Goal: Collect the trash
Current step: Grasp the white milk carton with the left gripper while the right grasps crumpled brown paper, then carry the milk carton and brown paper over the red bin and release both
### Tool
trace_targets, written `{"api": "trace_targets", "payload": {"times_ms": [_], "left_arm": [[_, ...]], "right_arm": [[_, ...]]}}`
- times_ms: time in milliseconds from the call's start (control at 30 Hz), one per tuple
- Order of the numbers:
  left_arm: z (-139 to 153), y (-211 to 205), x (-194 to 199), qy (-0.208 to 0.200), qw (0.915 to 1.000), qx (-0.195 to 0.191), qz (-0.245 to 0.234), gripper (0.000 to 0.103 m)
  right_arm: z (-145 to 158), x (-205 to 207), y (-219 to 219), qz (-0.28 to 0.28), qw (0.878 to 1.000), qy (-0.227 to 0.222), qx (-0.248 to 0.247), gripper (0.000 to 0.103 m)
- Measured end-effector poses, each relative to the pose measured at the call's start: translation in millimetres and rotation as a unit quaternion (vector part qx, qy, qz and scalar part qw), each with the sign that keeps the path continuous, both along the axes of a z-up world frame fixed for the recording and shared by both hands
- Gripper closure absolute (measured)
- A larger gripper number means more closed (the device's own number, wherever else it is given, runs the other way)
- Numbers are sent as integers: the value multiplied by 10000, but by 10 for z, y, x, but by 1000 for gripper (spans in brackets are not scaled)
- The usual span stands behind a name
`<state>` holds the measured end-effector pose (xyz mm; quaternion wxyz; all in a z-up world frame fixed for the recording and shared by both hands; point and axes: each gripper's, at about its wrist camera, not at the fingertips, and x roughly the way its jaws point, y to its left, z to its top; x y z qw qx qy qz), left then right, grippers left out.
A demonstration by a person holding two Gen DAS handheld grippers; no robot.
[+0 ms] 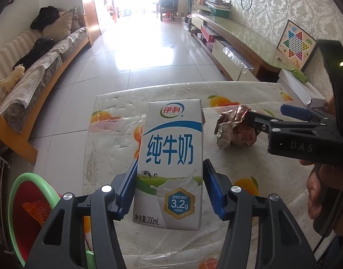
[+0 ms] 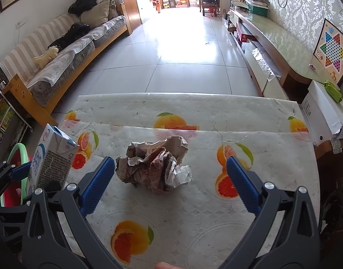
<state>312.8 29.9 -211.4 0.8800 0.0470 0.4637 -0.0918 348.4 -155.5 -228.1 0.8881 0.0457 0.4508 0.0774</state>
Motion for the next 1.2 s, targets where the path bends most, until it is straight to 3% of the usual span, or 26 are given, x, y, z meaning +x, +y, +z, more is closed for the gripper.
{"api": "trace_targets", "payload": {"times_ms": [333, 400, 467, 600, 667, 767, 1200], "left_arm": [[190, 139, -111, -250, 9986, -344, 301, 50], [189, 145, -108, -251, 9985, -366, 307, 50], [197, 144, -107, -257, 9986, -363, 296, 50], [240, 132, -135, -273, 9986, -359, 265, 50], [290, 104, -160, -322, 9987, -317, 244, 50], [402, 63, -250, -436, 9985, -273, 188, 50], [1010, 77, -969, -917, 9949, -311, 281, 50]], "right_arm": [[-333, 173, 289, 198, 9994, 265, -107, 5], [-398, 195, 324, 226, 9991, 351, -125, 14], [-451, 208, 333, 251, 9986, 453, -98, 34], [-426, 172, 346, 283, 9986, 434, -83, 47], [-371, 136, 335, 313, 9986, 413, -95, 56], [-263, 54, 297, 330, 9986, 404, -62, 60], [692, -860, 99, 290, 9992, -249, -126, 61]]}}
